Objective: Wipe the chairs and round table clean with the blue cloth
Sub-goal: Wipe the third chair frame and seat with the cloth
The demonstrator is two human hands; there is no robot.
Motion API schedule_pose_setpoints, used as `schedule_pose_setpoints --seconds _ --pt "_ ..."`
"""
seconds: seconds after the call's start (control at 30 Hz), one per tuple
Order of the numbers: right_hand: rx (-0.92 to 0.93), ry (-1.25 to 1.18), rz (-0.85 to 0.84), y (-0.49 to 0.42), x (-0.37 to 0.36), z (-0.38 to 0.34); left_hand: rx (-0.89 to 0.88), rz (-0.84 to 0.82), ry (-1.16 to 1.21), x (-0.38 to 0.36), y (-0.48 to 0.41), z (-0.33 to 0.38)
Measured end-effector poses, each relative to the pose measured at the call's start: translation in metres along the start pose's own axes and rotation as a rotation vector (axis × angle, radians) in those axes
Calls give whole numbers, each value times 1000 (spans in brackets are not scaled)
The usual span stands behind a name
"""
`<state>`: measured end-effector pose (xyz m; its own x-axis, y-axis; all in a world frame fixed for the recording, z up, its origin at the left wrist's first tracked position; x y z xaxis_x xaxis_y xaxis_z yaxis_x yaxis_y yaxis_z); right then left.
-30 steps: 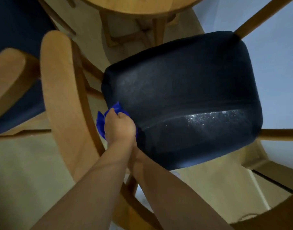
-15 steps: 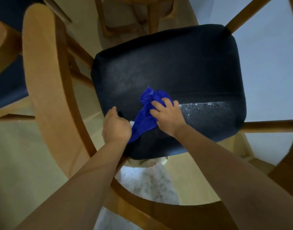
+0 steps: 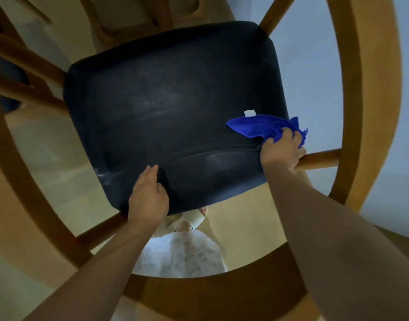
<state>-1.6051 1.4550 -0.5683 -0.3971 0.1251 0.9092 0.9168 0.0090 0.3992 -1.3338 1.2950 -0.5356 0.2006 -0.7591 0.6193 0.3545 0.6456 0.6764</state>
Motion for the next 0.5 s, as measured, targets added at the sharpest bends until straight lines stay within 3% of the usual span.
schedule_pose_setpoints --seconds 0.1,0.27,0.37,0.5 --pt "-124 -54 -23 18 -5 7 -35 -10 -68 8 2 -2" --pt "-106 -21 -99 90 -37 -24 -63 -82 -255 31 6 -8" --pt "17 -21 -143 132 -60 -69 -55 -166 -569 49 11 -9" --pt "300 60 -241 181 -89 -127 -173 -195 -948 67 21 -2"
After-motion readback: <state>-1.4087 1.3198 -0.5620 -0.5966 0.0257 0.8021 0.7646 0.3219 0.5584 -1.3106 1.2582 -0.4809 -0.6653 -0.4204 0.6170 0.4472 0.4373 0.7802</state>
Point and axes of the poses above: each hand's wrist, its own y-axis away from the middle knuckle, its own x-axis out of the back of the hand, z = x × y, the point moved 5 cm from there along -y, towards the middle knuckle, and after that the axes turned 1 degree about -z, right-handed, at the moved point
